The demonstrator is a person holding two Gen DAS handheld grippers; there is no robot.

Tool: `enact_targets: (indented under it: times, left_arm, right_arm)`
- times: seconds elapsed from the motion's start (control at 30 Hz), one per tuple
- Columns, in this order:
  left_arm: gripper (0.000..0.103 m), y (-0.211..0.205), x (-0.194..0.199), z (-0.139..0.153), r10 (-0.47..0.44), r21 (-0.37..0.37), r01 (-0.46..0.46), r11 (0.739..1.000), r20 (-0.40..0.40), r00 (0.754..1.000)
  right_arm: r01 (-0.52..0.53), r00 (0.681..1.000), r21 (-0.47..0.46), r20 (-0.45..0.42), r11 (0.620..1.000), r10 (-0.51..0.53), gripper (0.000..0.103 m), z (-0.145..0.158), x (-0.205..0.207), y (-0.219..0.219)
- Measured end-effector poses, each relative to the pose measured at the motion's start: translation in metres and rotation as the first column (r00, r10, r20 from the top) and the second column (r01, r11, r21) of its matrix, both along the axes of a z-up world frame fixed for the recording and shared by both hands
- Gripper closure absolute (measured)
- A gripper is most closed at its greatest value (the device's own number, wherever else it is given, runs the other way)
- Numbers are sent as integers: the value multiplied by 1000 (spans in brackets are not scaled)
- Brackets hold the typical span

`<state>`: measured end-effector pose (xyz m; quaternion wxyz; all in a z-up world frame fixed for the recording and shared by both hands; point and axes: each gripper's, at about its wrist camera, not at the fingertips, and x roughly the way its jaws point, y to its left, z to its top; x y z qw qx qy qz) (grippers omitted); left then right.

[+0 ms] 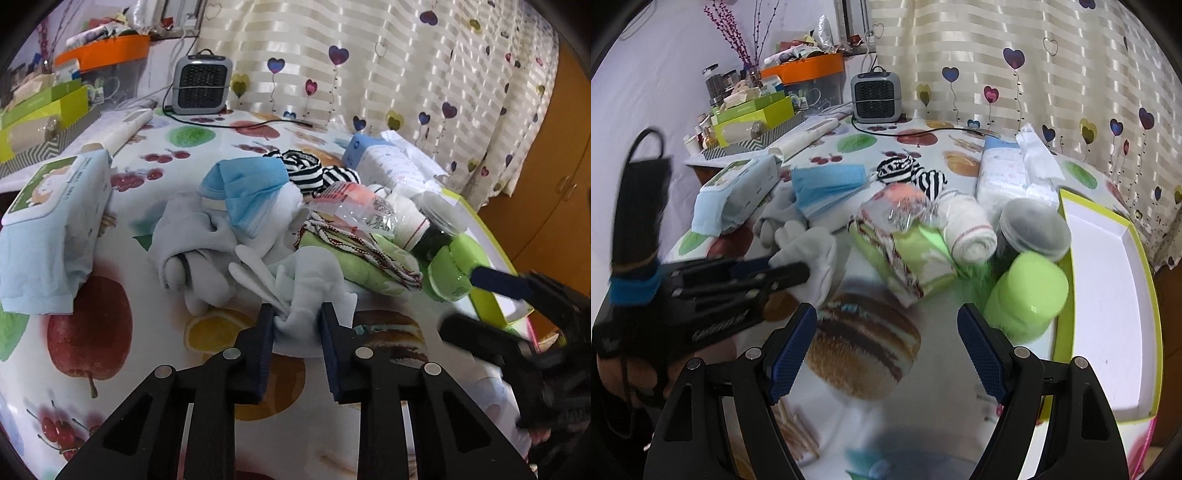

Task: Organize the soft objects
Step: 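Lower the left tool onto the white sock and close it, then grasp the clear plastic bag with the right tool while the left tool holds the white sock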

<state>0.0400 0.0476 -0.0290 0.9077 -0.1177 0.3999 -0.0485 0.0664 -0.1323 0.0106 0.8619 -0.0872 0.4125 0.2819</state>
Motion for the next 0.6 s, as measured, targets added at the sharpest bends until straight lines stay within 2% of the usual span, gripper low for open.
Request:
enact_targets:
  times: [0.2, 0.37, 0.6]
  left_arm:
    - [80, 9, -9, 4, -16, -41, 17, 999, 26, 1000]
    - [80, 14, -8, 3, -16, -49, 18, 999, 23, 1000]
    - [80, 18, -4, -3, -18, -53, 18, 998, 3, 1000]
  right_arm:
    - [-16, 999, -2, 31, 1000, 16, 24, 8, 20, 15]
    - [-40, 998, -19, 46, 999, 41, 37, 10, 43, 32]
    - [-41, 999, -65, 27, 997, 43, 38, -2, 80, 54]
